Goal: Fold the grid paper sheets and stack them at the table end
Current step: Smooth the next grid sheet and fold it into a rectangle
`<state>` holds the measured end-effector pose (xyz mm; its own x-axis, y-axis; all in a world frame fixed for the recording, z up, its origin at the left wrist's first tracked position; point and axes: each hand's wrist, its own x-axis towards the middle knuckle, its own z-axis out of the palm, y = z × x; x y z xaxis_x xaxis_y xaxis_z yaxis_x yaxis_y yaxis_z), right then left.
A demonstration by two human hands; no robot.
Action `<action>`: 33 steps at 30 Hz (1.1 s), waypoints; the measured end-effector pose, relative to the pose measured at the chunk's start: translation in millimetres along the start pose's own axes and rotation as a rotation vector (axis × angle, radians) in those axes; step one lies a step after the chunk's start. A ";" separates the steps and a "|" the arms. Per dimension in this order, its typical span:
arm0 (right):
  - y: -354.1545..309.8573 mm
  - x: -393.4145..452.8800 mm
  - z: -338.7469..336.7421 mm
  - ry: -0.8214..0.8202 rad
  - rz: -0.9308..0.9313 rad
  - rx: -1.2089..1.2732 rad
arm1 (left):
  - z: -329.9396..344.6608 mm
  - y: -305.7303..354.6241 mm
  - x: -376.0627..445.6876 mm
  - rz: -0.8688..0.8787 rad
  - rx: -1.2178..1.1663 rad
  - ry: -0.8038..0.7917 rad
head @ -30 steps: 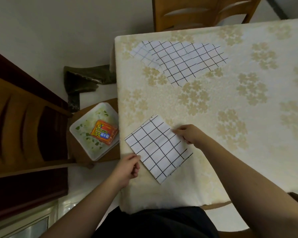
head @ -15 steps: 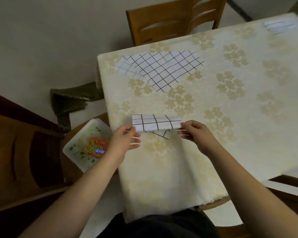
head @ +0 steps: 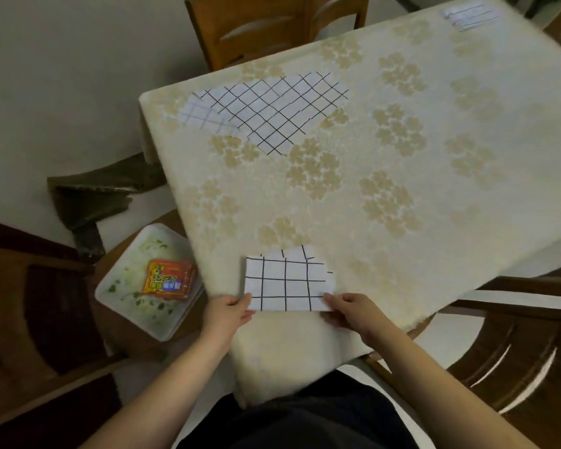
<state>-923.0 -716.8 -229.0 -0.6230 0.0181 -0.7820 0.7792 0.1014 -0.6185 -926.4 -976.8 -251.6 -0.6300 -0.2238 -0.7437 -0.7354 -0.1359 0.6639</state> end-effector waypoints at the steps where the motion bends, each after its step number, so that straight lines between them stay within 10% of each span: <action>1: -0.1 -1.2 3.7 0.010 0.002 -0.004 | -1.6 -1.2 -0.7 0.022 0.012 -0.009; 14: -11.6 -21.0 6.8 -0.028 -0.296 -0.188 | -20.0 17.6 -5.4 0.333 0.103 -0.229; 20: 0.1 -15.5 5.7 0.068 -0.290 -0.166 | -34.6 7.4 11.1 0.622 0.569 -0.176; 33: 1.1 -1.7 -2.5 0.182 -0.372 -0.380 | -28.3 16.4 7.7 0.591 0.583 -0.339</action>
<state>-921.3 -714.2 -228.2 -0.8794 0.0807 -0.4692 0.4459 0.4847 -0.7524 -936.3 -1008.1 -244.2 -0.9181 0.2079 -0.3374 -0.2190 0.4434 0.8691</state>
